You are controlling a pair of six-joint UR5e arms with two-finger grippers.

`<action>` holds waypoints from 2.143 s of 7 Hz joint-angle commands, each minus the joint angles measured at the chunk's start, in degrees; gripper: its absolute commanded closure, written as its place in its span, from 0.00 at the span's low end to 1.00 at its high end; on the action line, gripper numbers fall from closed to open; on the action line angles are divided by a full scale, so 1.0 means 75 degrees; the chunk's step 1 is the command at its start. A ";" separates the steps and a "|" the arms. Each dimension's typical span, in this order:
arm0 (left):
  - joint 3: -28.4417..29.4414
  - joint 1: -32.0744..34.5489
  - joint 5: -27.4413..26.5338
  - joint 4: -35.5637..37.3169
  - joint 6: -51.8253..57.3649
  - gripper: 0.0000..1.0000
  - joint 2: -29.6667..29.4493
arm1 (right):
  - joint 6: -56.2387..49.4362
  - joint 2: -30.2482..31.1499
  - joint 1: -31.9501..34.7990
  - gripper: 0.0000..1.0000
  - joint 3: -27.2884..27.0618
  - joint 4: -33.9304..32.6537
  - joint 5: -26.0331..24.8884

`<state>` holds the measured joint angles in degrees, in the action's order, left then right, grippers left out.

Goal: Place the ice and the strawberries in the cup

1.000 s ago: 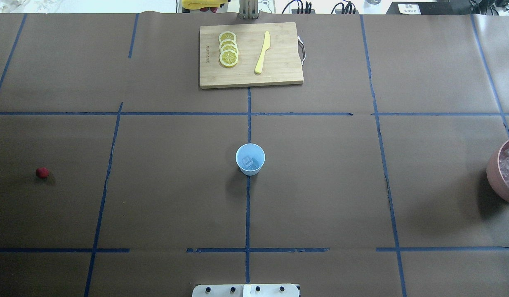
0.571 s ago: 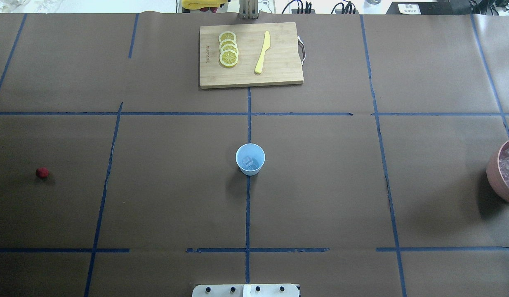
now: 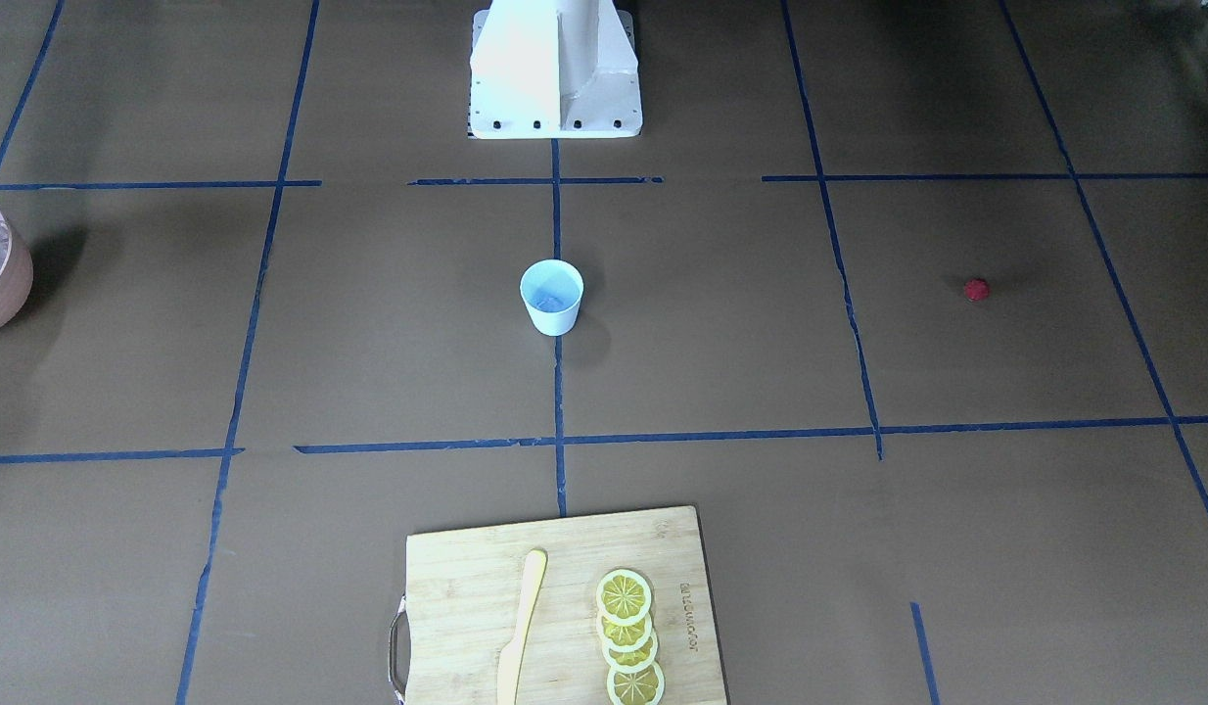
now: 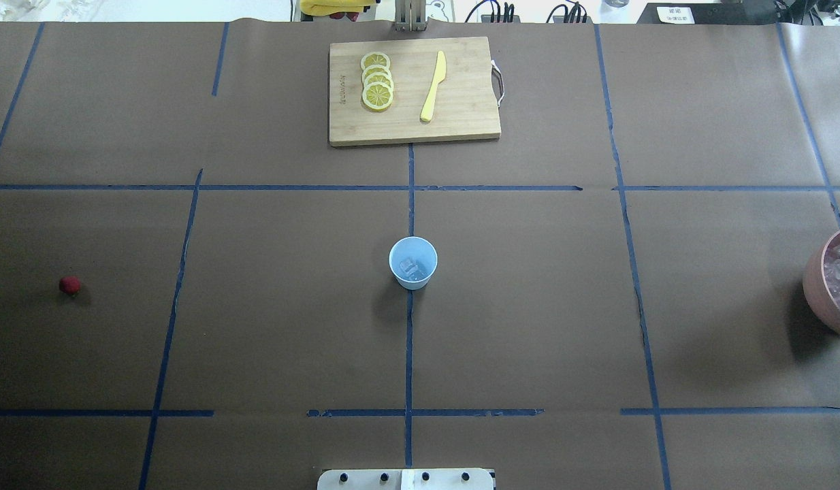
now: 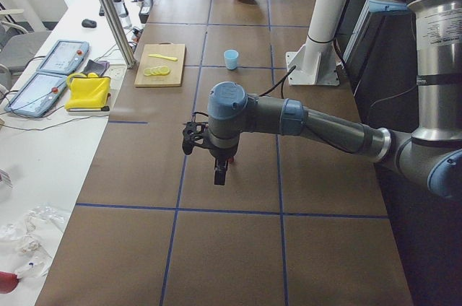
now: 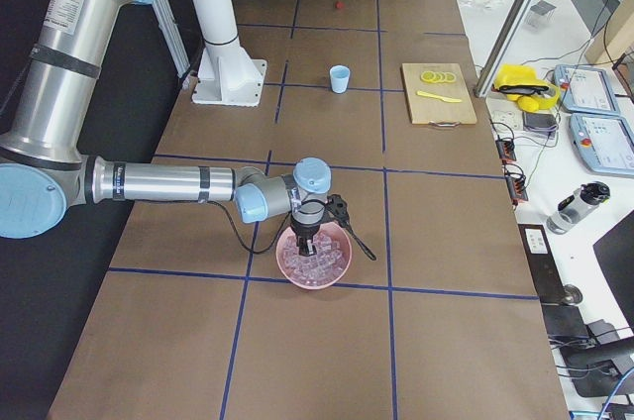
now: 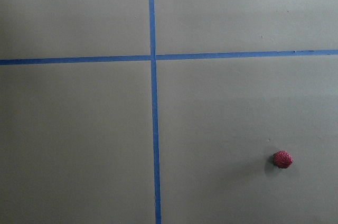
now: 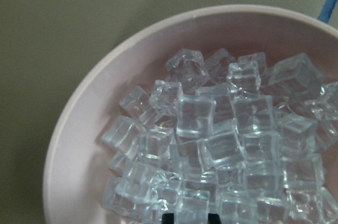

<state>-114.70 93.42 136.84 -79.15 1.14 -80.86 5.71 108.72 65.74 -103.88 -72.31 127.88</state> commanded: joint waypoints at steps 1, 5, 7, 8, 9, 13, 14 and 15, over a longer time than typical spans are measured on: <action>0.0000 0.0001 0.0000 -0.0005 0.0000 0.00 0.0000 | -0.0012 0.0012 0.0000 0.91 -0.0024 0.0009 0.0000; 0.0000 -0.0010 -0.0011 -0.0005 0.0000 0.00 0.0000 | -0.0023 0.0350 0.0128 0.94 -0.0900 -0.0073 0.0163; 0.0000 -0.0010 0.0000 -0.0005 0.0000 0.00 0.0000 | -0.0023 0.0329 0.0630 0.96 -0.1265 -0.0085 0.0701; 0.0000 -0.0010 0.0000 -0.0005 0.0000 0.00 0.0000 | -0.0023 0.0224 0.0900 0.97 -0.1417 -0.0247 0.0947; 0.0000 -0.0010 -0.0011 -0.0005 0.0000 0.00 0.0000 | 0.0093 -0.0253 0.0937 0.97 -0.1709 -0.0852 0.1031; 0.0012 -0.0010 -0.0012 -0.0005 0.0000 0.00 0.0082 | 0.2177 -0.5226 -0.0483 0.98 -0.1654 -0.5119 0.1056; 0.0023 -0.0010 -0.0012 -0.0005 0.0000 0.00 0.0071 | 0.3804 -0.6096 -0.1478 0.98 -0.1456 -0.5112 0.0498; 0.0058 -0.0010 -0.0012 -0.0005 0.0000 0.00 0.0071 | 0.5317 -0.7079 -0.2440 0.98 -0.1071 -0.5066 -0.0273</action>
<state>-114.49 93.34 136.76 -79.19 1.14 -80.34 32.04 64.57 55.96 -114.62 -109.76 131.54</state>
